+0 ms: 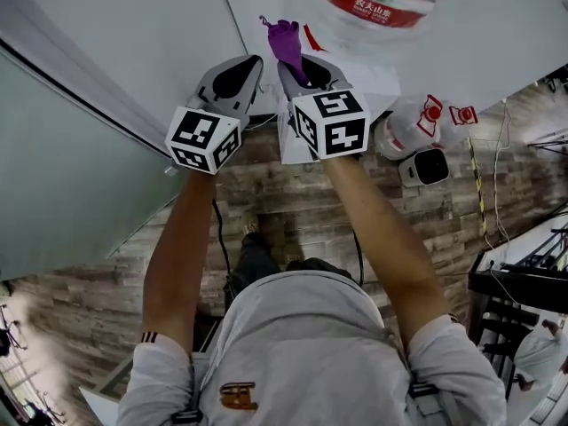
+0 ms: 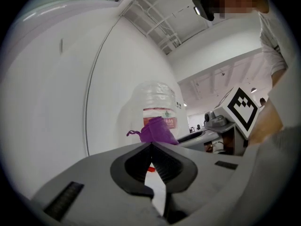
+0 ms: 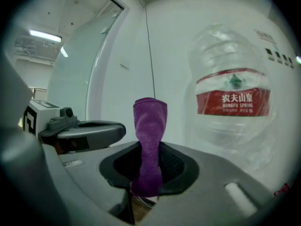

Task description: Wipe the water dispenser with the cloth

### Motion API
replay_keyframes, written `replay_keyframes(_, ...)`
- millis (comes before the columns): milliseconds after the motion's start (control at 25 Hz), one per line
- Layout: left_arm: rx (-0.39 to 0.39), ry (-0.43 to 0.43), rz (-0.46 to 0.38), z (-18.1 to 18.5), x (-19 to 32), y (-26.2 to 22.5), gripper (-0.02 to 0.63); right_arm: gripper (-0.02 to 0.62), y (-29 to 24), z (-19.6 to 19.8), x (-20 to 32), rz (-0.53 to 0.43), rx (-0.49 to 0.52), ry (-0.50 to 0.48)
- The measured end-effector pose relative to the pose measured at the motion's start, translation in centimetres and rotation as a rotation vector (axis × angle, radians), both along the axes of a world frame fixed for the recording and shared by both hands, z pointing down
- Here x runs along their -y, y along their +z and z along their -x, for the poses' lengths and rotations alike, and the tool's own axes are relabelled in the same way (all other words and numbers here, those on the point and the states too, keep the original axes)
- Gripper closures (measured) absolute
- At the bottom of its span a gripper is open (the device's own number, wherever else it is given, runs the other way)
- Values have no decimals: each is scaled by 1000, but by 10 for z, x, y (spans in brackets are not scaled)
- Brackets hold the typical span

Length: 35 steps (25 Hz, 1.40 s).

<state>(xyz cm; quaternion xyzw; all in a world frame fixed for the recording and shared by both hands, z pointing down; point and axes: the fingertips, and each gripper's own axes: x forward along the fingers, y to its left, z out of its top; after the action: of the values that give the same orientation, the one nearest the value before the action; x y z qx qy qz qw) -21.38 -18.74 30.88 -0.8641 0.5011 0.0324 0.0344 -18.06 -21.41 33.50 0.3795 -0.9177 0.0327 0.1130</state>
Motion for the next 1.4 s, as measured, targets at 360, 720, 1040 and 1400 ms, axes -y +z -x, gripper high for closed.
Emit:
replay_keyframes(360,-11,83,32,43,66,25,607,497,30,43,71,43,-153,155)
replay_keyframes(720,-9,171,75,66,105,52,607,497,63,60,131,142,-323,294)
replay_keyframes(1040,-22,217,89,72,128,65,607,495,90,59,170,222,-418,379)
replay_keyframes(1400,-27,258,100,73,157,75,607,494,123,47,203,309,-518,426)
